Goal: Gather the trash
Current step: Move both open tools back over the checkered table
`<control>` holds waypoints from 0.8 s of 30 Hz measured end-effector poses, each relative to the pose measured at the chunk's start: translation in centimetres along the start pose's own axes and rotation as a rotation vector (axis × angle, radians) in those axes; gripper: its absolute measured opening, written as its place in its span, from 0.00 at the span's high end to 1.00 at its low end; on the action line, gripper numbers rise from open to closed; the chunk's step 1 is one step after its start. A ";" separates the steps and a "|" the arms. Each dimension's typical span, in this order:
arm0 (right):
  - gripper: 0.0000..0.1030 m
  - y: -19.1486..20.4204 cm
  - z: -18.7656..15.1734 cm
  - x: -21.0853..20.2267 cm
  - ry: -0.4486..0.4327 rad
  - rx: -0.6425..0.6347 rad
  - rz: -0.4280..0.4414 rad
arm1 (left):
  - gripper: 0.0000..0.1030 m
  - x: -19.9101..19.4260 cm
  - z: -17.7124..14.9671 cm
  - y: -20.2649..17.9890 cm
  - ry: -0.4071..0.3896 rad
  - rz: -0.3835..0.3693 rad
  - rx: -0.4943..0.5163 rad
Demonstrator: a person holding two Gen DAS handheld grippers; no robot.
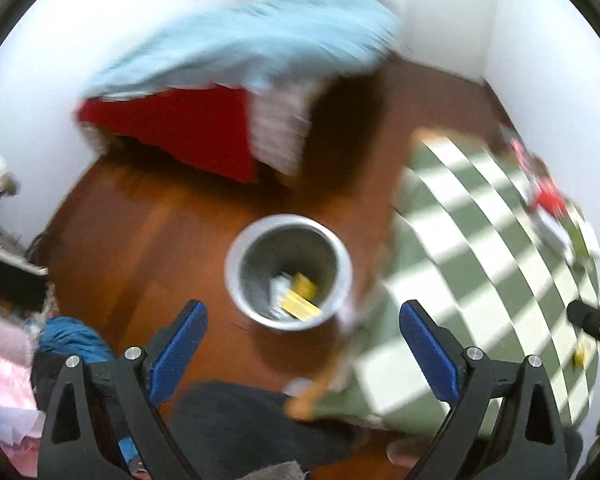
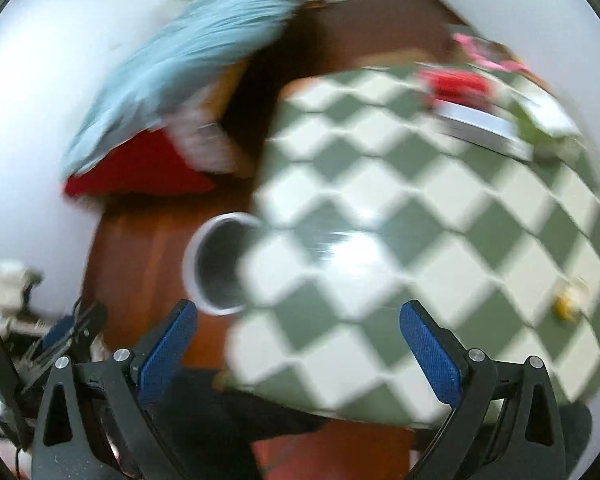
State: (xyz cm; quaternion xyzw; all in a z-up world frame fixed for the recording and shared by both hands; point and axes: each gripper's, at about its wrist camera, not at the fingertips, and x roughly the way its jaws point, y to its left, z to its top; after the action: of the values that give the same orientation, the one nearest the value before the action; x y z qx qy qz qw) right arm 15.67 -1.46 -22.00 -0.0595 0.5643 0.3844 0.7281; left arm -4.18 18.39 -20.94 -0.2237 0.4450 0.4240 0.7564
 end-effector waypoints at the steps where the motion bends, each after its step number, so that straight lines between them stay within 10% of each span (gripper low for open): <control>1: 0.01 -2.6 -0.2 -0.2 0.001 0.044 -0.035 | 0.05 1.0 -0.6 -2.1 0.023 -0.019 0.029; 8: 0.01 -20.7 -1.5 -0.8 -0.020 0.340 -0.221 | 0.05 6.6 -4.1 -16.5 0.154 -0.136 0.218; 15: 0.23 -28.9 -1.3 1.6 -0.018 0.463 -0.201 | 0.05 9.9 -5.9 -24.5 0.226 -0.130 0.336; 24: 0.90 -28.9 0.5 3.7 -0.047 0.405 -0.145 | 0.05 11.6 -4.1 -27.7 0.247 -0.109 0.379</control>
State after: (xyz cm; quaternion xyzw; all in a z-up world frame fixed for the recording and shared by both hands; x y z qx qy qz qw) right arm 34.41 -19.57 -35.09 0.0567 0.6071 0.2109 0.7640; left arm 19.98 5.61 -34.10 -0.1514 0.5933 0.2607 0.7464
